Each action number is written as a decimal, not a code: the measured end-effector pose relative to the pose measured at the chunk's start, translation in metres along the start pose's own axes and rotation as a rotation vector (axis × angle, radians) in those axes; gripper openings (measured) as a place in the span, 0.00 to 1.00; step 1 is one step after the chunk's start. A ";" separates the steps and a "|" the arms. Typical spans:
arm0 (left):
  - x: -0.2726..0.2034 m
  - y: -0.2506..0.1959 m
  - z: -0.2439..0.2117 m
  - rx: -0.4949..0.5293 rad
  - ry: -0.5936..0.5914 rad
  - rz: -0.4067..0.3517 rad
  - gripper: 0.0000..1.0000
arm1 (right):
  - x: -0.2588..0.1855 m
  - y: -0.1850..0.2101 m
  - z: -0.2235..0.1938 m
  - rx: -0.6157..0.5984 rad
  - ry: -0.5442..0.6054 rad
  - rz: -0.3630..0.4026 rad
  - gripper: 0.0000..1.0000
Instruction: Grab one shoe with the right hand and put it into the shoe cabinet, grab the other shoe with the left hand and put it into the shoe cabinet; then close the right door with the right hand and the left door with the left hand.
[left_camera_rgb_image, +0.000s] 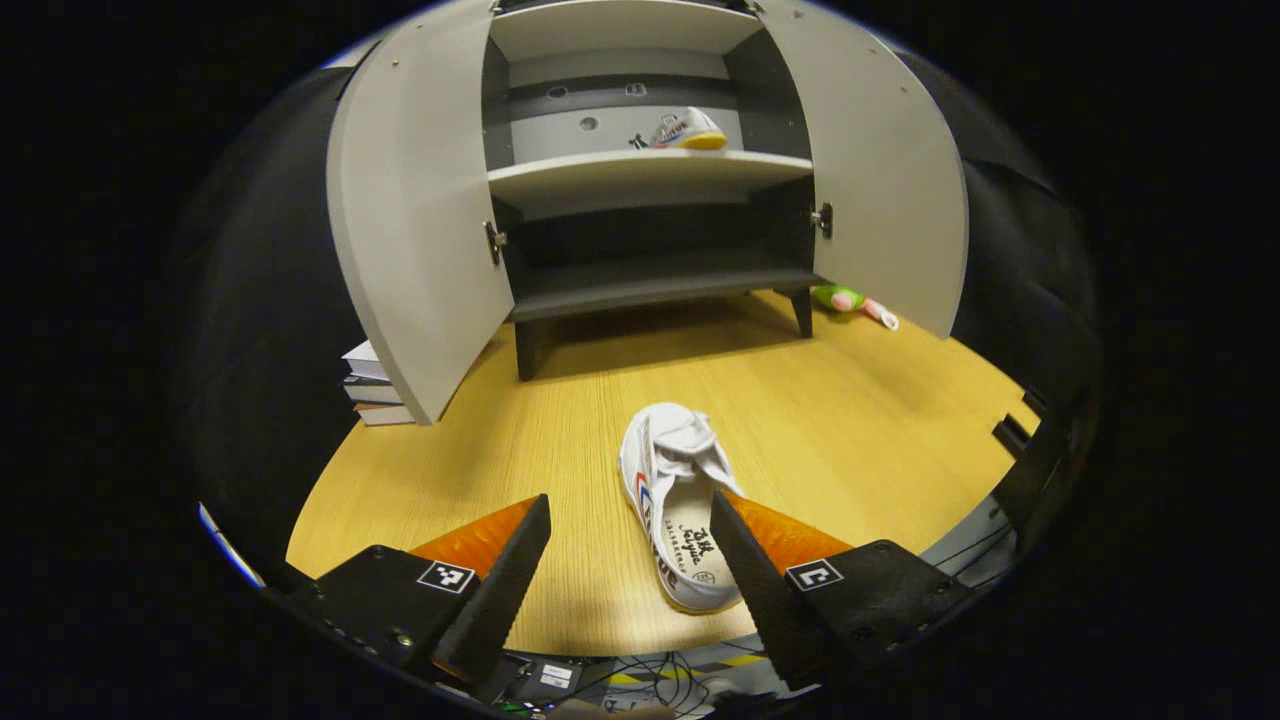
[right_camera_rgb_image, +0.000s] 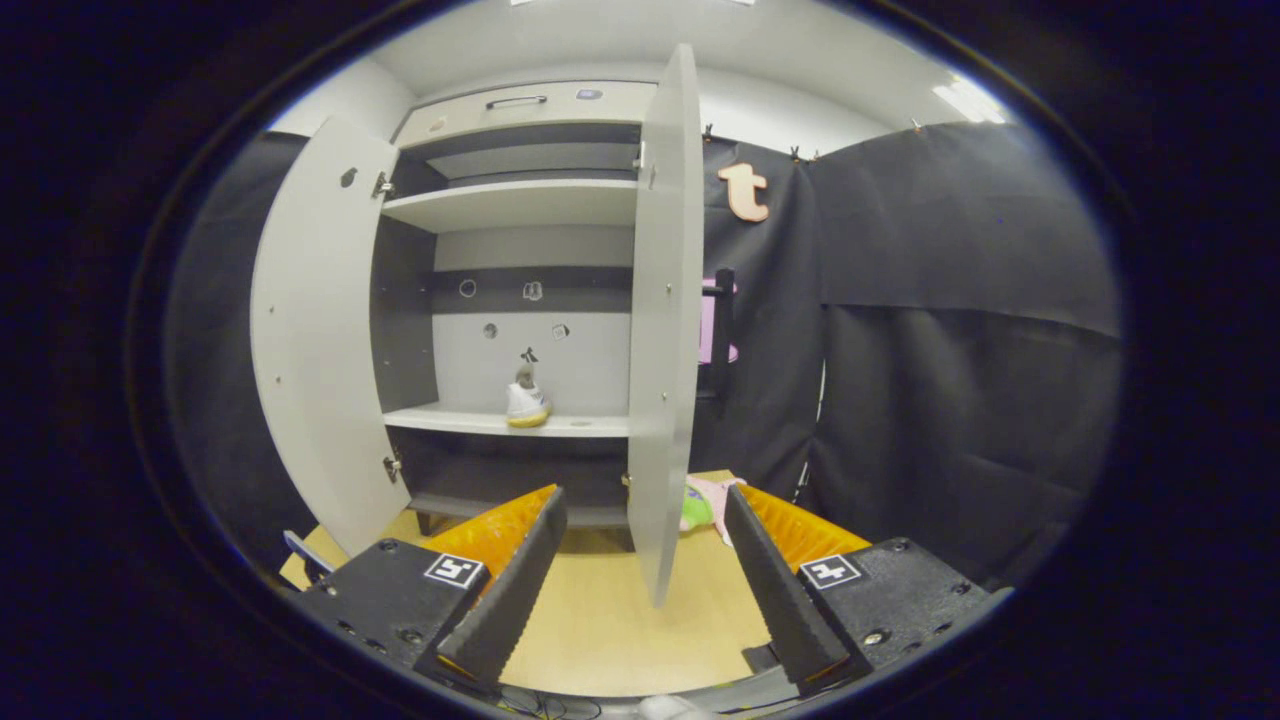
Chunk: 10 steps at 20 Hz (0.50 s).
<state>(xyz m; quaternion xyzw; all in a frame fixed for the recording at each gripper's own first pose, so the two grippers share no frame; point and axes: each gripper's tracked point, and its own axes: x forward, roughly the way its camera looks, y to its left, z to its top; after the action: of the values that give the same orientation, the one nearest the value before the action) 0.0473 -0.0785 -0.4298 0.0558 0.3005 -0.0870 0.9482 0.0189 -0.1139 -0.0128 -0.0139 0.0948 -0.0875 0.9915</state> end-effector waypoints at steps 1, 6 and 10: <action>0.013 -0.002 -0.005 0.006 0.006 -0.004 0.97 | 0.000 0.002 -0.003 0.002 0.012 0.005 1.00; 0.058 -0.001 -0.018 0.018 0.047 0.015 1.00 | 0.008 -0.003 -0.005 -0.012 0.035 -0.005 0.99; 0.081 0.001 -0.013 0.021 0.047 0.015 0.95 | 0.020 -0.002 -0.007 -0.016 0.057 -0.005 0.99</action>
<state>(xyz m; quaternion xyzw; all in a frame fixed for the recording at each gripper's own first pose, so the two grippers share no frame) 0.1057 -0.0866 -0.4872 0.0702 0.3215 -0.0818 0.9408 0.0364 -0.1196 -0.0235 -0.0198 0.1236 -0.0896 0.9881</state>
